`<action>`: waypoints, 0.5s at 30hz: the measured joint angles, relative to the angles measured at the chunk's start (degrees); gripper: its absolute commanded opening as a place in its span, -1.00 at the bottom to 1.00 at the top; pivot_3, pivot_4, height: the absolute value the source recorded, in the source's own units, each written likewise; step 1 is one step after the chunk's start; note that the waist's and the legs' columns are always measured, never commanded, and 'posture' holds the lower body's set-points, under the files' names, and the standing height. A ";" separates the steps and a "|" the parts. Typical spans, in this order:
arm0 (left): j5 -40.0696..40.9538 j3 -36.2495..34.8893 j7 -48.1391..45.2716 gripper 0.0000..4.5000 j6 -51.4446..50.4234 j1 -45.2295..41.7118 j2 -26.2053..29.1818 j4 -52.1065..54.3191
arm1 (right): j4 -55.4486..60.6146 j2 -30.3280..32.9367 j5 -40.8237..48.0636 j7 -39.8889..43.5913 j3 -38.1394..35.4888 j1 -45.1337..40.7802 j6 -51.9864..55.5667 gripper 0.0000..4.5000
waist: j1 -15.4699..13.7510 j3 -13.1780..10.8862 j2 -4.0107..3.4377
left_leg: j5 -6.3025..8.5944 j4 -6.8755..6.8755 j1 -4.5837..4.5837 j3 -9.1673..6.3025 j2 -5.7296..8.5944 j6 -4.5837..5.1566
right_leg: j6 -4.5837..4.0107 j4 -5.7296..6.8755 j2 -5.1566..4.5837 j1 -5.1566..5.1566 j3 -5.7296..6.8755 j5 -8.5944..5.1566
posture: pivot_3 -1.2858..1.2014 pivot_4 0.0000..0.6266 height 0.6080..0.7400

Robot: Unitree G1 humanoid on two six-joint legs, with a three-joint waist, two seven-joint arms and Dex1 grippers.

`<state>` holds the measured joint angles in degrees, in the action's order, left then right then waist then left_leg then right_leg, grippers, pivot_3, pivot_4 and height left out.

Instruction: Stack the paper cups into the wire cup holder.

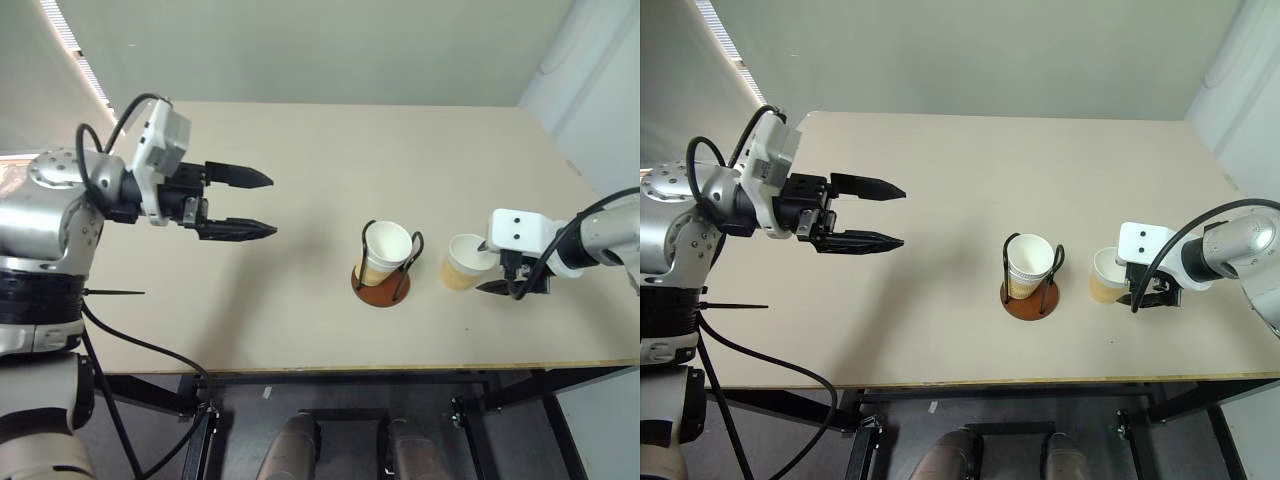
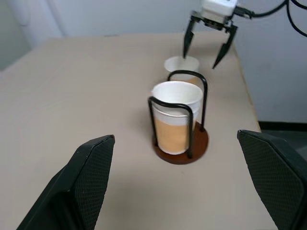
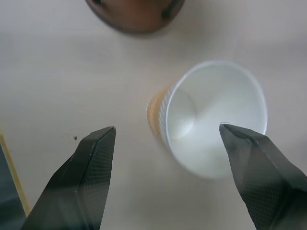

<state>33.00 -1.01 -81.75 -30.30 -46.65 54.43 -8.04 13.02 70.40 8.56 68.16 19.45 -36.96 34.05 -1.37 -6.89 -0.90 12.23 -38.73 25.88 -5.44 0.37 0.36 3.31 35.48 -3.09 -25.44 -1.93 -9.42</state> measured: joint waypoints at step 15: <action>-1.06 -1.54 0.87 1.00 0.35 2.27 -0.27 -1.28 | -3.70 -6.74 -8.88 3.10 1.94 0.26 -3.66 -0.54 | 0.07 -0.01 0.02 | -0.06 0.53 0.05 -0.04 0.00 -0.16 | -0.19 -0.04 -0.03 -0.22 0.07 -0.09 | 0.03 -0.52 1.00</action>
<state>31.93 -2.55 -80.88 -29.95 -44.38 54.16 -9.32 9.33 63.66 -0.32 71.26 21.39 -36.70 30.40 -1.30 -6.89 -0.88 12.17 -38.20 25.92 -5.48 0.36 0.20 3.12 35.43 -3.12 -25.66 -1.86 -9.51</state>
